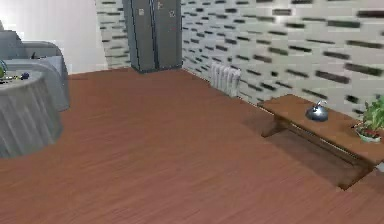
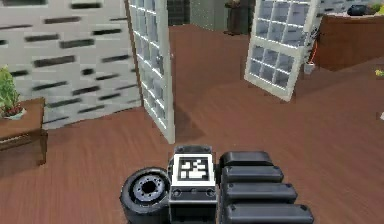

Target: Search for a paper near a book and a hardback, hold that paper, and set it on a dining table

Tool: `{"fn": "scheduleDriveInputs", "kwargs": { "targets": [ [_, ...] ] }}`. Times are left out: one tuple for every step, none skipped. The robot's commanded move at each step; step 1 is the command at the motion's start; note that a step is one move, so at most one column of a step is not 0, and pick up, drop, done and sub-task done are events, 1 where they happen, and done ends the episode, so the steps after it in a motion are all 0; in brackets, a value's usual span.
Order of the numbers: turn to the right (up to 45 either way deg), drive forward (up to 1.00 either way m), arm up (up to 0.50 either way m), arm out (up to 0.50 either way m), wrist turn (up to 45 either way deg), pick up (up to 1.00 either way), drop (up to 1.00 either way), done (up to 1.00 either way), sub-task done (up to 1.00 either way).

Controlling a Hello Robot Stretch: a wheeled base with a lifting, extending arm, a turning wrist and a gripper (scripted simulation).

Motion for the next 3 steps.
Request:
{"fn": "scheduleDriveInputs", "kwargs": {
  "targets": [
    [0.0, 0.7, 0.0, 0.0, 0.0, 0.0, 0.0, 0.0, 0.0],
    [45.0, 0.0, 0.0, 0.0, 0.0, 0.0, 0.0, 0.0, 0.0],
    [12.0, 0.0, 0.0, 0.0, 0.0, 0.0, 0.0, 0.0, 0.0]
  ]
}}
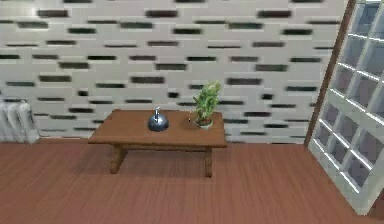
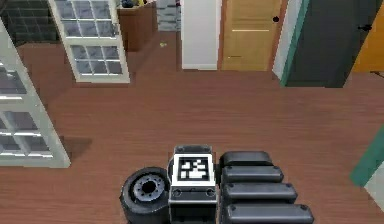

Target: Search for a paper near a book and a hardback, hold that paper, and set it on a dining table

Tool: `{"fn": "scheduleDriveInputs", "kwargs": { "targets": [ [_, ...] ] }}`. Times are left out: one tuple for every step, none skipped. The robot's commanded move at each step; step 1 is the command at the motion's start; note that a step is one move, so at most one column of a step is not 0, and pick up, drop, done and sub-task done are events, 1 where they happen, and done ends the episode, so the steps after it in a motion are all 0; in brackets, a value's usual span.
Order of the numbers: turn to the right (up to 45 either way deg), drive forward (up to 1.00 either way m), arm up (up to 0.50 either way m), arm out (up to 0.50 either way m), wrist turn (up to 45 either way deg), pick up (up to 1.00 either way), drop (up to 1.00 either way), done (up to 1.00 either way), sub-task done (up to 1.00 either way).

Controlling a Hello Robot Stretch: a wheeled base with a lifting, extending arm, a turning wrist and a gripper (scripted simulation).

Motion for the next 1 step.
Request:
{"fn": "scheduleDriveInputs", "kwargs": {
  "targets": [
    [0.0, 0.15, 0.0, 0.0, 0.0, 0.0, 0.0, 0.0, 0.0]
  ]
}}
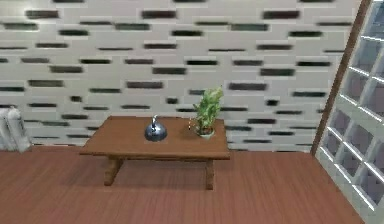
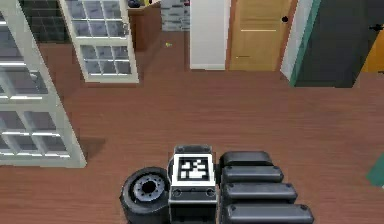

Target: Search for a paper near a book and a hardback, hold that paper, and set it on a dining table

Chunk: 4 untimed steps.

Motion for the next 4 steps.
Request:
{"fn": "scheduleDriveInputs", "kwargs": {
  "targets": [
    [-45.0, 0.0, 0.0, 0.0, 0.0, 0.0, 0.0, 0.0, 0.0],
    [-42.0, 0.0, 0.0, 0.0, 0.0, 0.0, 0.0, 0.0, 0.0],
    [0.0, 0.55, 0.0, 0.0, 0.0, 0.0, 0.0, 0.0, 0.0],
    [-33.0, 0.0, 0.0, 0.0, 0.0, 0.0, 0.0, 0.0, 0.0]
  ]
}}
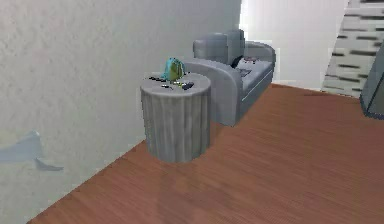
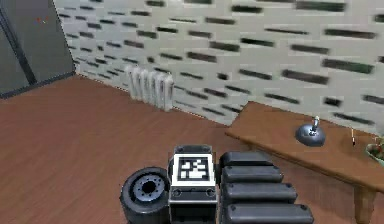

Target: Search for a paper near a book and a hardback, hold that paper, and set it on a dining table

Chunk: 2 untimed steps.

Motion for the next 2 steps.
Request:
{"fn": "scheduleDriveInputs", "kwargs": {
  "targets": [
    [0.0, 1.0, 0.0, 0.0, 0.0, 0.0, 0.0, 0.0, 0.0],
    [-27.0, 0.0, 0.0, 0.0, 0.0, 0.0, 0.0, 0.0, 0.0]
  ]
}}
